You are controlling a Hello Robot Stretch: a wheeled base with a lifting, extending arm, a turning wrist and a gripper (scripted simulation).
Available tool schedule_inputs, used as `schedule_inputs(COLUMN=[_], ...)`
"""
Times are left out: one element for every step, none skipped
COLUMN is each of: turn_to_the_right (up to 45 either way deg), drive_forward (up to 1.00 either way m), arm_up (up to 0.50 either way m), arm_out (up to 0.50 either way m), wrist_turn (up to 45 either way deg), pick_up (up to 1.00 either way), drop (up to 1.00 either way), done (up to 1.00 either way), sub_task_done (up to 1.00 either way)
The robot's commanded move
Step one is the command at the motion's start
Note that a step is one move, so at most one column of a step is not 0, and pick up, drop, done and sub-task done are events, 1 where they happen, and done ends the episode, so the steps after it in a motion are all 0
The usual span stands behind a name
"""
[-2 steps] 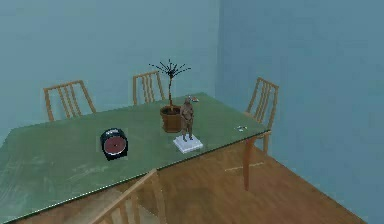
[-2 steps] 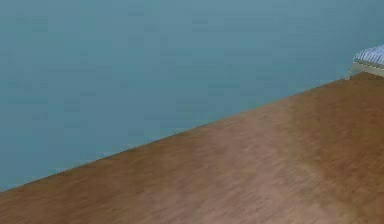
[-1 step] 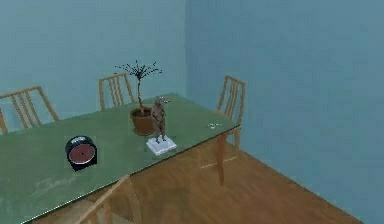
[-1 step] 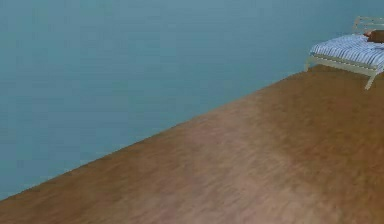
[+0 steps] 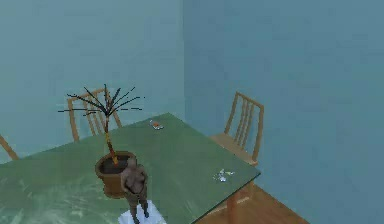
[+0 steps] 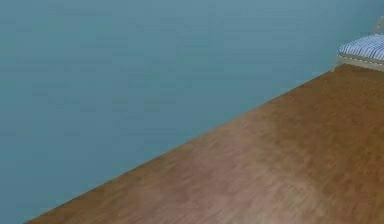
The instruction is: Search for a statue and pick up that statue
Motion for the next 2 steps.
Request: schedule_inputs(turn_to_the_right=[0.0,-45.0], drive_forward=[0.15,0.00], arm_up=[0.00,0.00], arm_out=[0.00,0.00], wrist_turn=[0.0,0.0], pick_up=[0.00,0.00], drop=[0.00,0.00], done=[0.00,0.00], sub_task_done=[0.00,0.00])
